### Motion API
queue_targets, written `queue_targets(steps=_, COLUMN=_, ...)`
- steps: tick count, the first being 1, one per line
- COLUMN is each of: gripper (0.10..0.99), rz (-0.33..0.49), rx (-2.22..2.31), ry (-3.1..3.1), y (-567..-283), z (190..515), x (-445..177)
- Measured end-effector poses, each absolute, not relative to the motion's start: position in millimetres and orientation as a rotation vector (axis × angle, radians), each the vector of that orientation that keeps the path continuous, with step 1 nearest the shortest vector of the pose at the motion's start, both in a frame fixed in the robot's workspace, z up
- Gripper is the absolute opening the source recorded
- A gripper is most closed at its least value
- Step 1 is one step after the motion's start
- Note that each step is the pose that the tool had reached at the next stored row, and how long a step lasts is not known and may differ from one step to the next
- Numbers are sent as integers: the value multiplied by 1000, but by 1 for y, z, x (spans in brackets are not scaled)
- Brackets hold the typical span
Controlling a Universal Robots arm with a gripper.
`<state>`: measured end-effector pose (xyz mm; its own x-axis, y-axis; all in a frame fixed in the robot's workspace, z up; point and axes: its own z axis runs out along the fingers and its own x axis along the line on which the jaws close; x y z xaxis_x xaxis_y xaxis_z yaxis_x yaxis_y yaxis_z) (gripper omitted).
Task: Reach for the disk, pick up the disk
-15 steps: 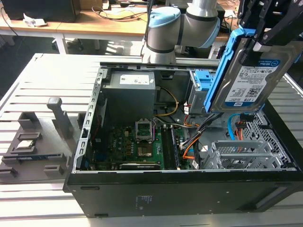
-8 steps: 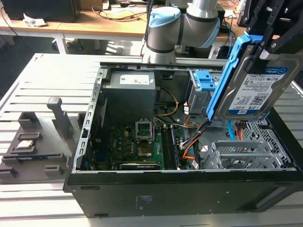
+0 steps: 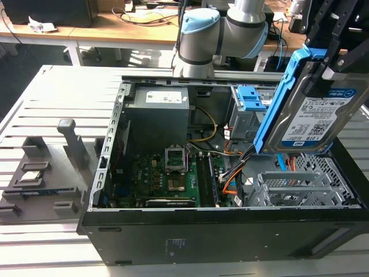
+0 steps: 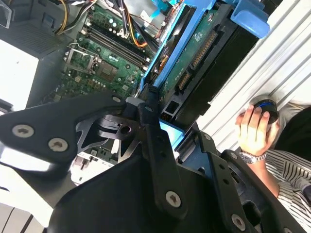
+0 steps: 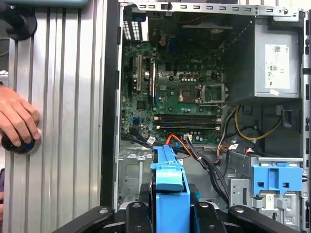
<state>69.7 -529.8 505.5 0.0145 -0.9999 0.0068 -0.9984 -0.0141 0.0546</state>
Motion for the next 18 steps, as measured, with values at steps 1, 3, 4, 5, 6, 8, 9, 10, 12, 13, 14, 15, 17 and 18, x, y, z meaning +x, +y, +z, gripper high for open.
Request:
queue_targets(steps=1, gripper=365, rz=-52, rx=2206, ry=-2174, y=-532, z=506, x=70)
queue_targets(steps=3, gripper=365, rz=-52, rx=2206, ry=-2175, y=-535, z=505, x=70)
queue_targets(steps=4, gripper=365, rz=-52, rx=2206, ry=-2175, y=-537, z=505, x=70)
queue_targets(steps=5, gripper=365, rz=-52, rx=2206, ry=-2175, y=-541, z=505, x=70)
queue_targets(steps=6, gripper=365, rz=-52, rx=2206, ry=-2175, y=-544, z=505, x=70)
queue_targets(steps=8, gripper=365, rz=-52, rx=2206, ry=-2175, y=-547, z=505, x=70)
queue_targets(steps=9, gripper=365, rz=-52, rx=2206, ry=-2175, y=-549, z=505, x=70)
queue_targets(steps=10, gripper=365, rz=-52, rx=2206, ry=-2175, y=-552, z=505, x=70)
queue_targets(steps=12, gripper=365, rz=-52, rx=2206, ry=-2175, y=-557, z=505, x=70)
queue_targets(steps=13, gripper=365, rz=-52, rx=2206, ry=-2175, y=-558, z=505, x=70)
queue_targets(steps=14, gripper=365, rz=-52, rx=2206, ry=-2175, y=-560, z=505, x=70)
queue_targets(steps=15, gripper=365, rz=-52, rx=2206, ry=-2175, y=-563, z=505, x=70)
queue_targets(steps=17, gripper=365, rz=-52, rx=2206, ry=-2175, y=-567, z=505, x=70)
queue_targets(steps=18, gripper=365, rz=-52, rx=2206, ry=-2175, y=-571, z=505, x=70)
